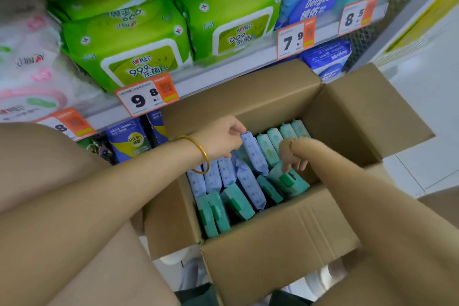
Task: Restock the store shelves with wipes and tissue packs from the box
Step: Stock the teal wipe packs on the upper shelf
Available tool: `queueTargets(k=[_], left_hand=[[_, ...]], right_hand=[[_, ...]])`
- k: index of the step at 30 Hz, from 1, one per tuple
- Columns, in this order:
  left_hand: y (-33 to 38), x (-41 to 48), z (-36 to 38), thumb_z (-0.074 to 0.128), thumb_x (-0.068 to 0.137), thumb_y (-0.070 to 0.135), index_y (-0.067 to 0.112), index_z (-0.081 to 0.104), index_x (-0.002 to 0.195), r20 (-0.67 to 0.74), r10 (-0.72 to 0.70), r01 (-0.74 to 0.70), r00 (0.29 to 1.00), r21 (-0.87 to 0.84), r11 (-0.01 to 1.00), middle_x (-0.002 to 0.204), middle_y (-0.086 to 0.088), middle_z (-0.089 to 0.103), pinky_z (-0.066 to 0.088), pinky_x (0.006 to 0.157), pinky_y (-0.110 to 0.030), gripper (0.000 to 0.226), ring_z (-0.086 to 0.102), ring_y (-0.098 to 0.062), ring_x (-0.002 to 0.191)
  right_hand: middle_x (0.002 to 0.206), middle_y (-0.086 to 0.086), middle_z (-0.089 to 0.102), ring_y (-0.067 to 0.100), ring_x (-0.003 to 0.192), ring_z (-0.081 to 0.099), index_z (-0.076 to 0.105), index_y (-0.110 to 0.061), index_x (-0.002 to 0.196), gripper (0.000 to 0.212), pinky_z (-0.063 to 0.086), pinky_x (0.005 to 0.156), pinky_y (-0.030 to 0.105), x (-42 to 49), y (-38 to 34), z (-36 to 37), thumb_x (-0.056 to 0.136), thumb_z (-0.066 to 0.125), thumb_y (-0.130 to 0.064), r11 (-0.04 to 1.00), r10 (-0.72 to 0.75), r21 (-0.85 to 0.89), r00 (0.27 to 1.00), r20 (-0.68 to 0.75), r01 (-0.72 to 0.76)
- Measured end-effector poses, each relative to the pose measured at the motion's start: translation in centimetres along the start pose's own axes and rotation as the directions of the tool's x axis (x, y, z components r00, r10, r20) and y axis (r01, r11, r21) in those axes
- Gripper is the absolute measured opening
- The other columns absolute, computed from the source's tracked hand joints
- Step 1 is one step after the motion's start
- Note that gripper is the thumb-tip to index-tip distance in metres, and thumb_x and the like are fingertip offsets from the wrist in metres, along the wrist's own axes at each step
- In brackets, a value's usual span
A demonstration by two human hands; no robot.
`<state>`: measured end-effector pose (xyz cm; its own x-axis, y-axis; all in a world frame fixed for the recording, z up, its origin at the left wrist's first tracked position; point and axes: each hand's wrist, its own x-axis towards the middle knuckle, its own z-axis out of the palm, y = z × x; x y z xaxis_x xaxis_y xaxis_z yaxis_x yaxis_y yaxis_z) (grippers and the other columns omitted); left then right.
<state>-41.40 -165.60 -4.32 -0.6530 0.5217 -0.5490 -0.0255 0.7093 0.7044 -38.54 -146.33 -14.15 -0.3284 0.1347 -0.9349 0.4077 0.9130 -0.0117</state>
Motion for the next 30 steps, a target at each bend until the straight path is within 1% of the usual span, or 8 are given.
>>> queueTargets(k=[2, 4, 9, 13, 18, 21, 24, 30], left_hand=[[-0.1, -0.2, 0.1, 0.046, 0.094, 0.006, 0.011, 0.05, 0.125, 0.016, 0.021, -0.021, 1.0, 0.003, 1.0, 0.127, -0.008, 0.052, 0.052, 0.073, -0.02, 0.032, 0.059, -0.021, 0.108], [-0.1, -0.5, 0.1, 0.048, 0.093, 0.006, 0.012, 0.05, 0.126, 0.02, 0.053, -0.054, 0.998, 0.011, 0.999, 0.128, -0.006, 0.052, 0.052, 0.072, -0.018, 0.033, 0.057, -0.017, 0.107], [0.6, -1.6, -0.4, 0.063, 0.086, 0.012, 0.018, 0.043, 0.135, 0.025, 0.218, -0.22, 0.976, 0.09, 0.971, 0.14, 0.001, 0.046, 0.038, 0.099, -0.021, 0.053, 0.047, -0.013, 0.126], [1.8, -2.6, -1.0, 0.07, 0.081, 0.012, 0.013, 0.038, 0.139, 0.031, 0.322, -0.322, 0.946, 0.008, 0.947, 0.141, 0.0, 0.045, 0.033, 0.109, -0.022, 0.066, 0.043, -0.012, 0.131], [2.8, -5.1, -3.7, 0.064, 0.084, 0.002, 0.019, 0.059, 0.101, -0.052, 0.357, -0.361, 0.933, -0.171, 0.917, 0.096, 0.011, 0.065, 0.053, 0.075, -0.009, 0.024, 0.063, 0.014, 0.078], [2.6, -6.8, -6.1, 0.065, 0.082, 0.004, 0.012, 0.064, 0.096, -0.168, 0.324, -0.355, 0.931, -0.214, 0.91, 0.089, 0.005, 0.069, 0.055, 0.077, -0.022, 0.015, 0.067, -0.001, 0.077], [2.9, -8.8, -8.6, 0.064, 0.082, 0.003, 0.014, 0.061, 0.082, -0.326, 0.248, -0.359, 0.912, -0.344, 0.868, 0.071, 0.007, 0.07, 0.056, 0.062, -0.022, 0.013, 0.067, -0.003, 0.062], [7.1, -13.7, -15.1, 0.061, 0.087, 0.011, 0.016, 0.063, 0.076, -0.548, 0.244, -0.5, 0.8, -0.385, 0.776, 0.063, 0.007, 0.071, 0.055, 0.053, -0.017, 0.012, 0.066, -0.002, 0.054]], right_hand=[[0.129, 0.018, 0.057, 0.026, 0.115, 0.059, 0.043, 0.001, 0.136, 0.054, 0.051, 0.096, 0.042, -2.6, 0.7, -2.1, 0.088, 0.063, -0.012, 0.988, -0.045, 0.146, 0.999, 0.005, 0.043], [0.132, 0.014, 0.052, 0.025, 0.119, 0.053, 0.047, 0.0, 0.131, 0.045, 0.055, 0.088, 0.035, -5.4, 0.8, -3.9, 0.089, 0.059, -0.008, 0.96, -0.131, 0.238, 0.989, -0.076, 0.145], [0.081, 0.014, 0.059, 0.025, 0.072, 0.059, 0.054, -0.003, 0.075, 0.009, 0.051, 0.063, 0.024, -12.7, 0.4, -6.1, 0.081, 0.051, 0.003, 0.74, -0.363, 0.492, 0.889, -0.281, 0.458], [0.055, 0.003, 0.053, 0.016, 0.048, 0.055, 0.047, -0.008, 0.065, 0.01, 0.045, 0.046, 0.019, -16.2, -0.6, -6.2, 0.056, 0.051, -0.006, 0.552, -0.469, 0.545, 0.776, -0.422, 0.63], [0.053, 0.003, 0.055, 0.014, 0.043, 0.057, 0.05, -0.01, 0.066, 0.013, 0.048, 0.044, 0.019, -18.8, -3.1, -7.6, 0.072, 0.055, 0.001, 0.43, -0.531, 0.509, 0.665, -0.525, 0.746], [0.054, -0.001, 0.064, 0.01, 0.047, 0.062, 0.055, -0.01, 0.07, 0.014, 0.051, 0.049, 0.02, -20.0, -4.9, -8.8, 0.083, 0.06, -0.004, 0.348, -0.534, 0.461, 0.577, -0.618, 0.816], [0.066, -0.004, 0.071, 0.009, 0.06, 0.068, 0.061, -0.013, 0.083, 0.015, 0.058, 0.057, 0.022, -21.8, -6.0, -9.9, 0.092, 0.051, -0.02, 0.154, -0.57, 0.541, 0.522, -0.635, 0.827], [0.104, 0.008, 0.073, 0.023, 0.087, 0.072, 0.068, -0.019, 0.104, 0.061, 0.06, 0.069, 0.035, -27.1, -8.5, -12.0, 0.054, 0.08, -0.052, 0.142, -0.83, 0.464, 0.361, -0.426, 0.874]])
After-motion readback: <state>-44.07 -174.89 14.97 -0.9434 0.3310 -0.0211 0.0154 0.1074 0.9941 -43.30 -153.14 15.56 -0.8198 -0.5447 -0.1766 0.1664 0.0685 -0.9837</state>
